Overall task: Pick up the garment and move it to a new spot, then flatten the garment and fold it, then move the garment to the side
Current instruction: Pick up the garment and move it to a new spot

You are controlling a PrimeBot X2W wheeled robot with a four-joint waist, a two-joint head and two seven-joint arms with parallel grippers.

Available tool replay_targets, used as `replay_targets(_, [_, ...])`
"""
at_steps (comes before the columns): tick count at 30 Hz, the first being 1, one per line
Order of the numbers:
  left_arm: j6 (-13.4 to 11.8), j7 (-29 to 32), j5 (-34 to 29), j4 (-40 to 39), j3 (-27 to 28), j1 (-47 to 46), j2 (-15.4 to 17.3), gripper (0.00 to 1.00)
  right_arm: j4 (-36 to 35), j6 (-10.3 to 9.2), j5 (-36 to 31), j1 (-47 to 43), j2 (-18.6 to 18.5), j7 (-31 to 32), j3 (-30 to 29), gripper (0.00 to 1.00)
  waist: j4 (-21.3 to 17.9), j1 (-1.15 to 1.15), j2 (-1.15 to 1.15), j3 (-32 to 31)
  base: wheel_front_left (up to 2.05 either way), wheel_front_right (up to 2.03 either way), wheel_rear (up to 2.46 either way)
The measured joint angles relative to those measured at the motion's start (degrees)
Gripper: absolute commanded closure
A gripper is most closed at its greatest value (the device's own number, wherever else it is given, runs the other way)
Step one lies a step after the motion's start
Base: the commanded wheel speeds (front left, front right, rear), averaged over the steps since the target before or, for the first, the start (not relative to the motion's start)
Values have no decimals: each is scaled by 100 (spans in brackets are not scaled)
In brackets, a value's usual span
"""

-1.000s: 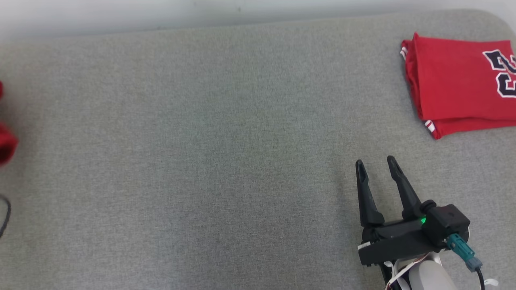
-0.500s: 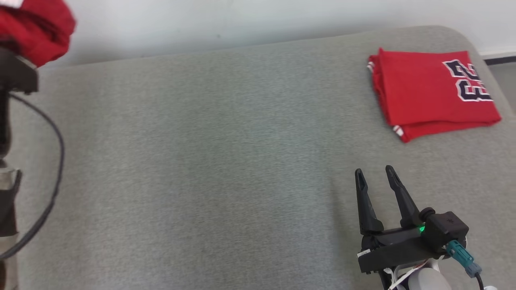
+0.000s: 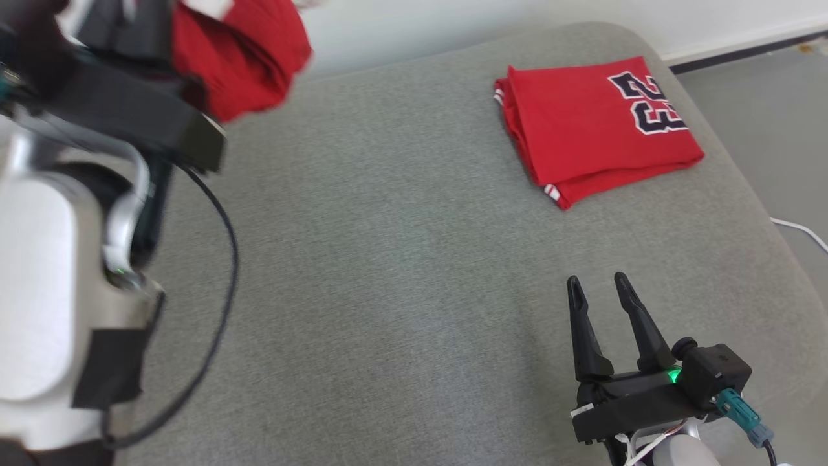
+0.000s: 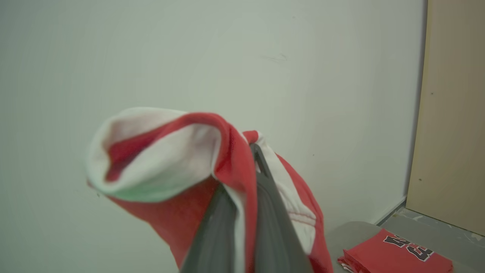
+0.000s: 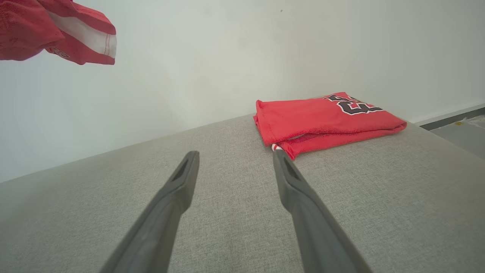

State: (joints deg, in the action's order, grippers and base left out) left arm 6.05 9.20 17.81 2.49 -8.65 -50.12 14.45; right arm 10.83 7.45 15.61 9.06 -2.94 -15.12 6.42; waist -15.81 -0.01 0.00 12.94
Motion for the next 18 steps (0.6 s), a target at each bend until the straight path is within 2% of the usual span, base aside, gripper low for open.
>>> replay_targets(6, [-51,-115,21,-81,-265,648,-241,100,4,0,-5,-42,-1,1,-89,0,-147,0,0,12,0,0,0])
replay_targets(13, [-160,-361,253,118,-432,1899,-486,100,52,0,-58,-79,0,1,-60,0,3,0,0,-26,0,0,0])
replay_targets(18, [-202,-627,424,587,-480,2746,-653,100,80,0,-60,-77,-1,0,-15,0,114,0,0,-28,0,0,0])
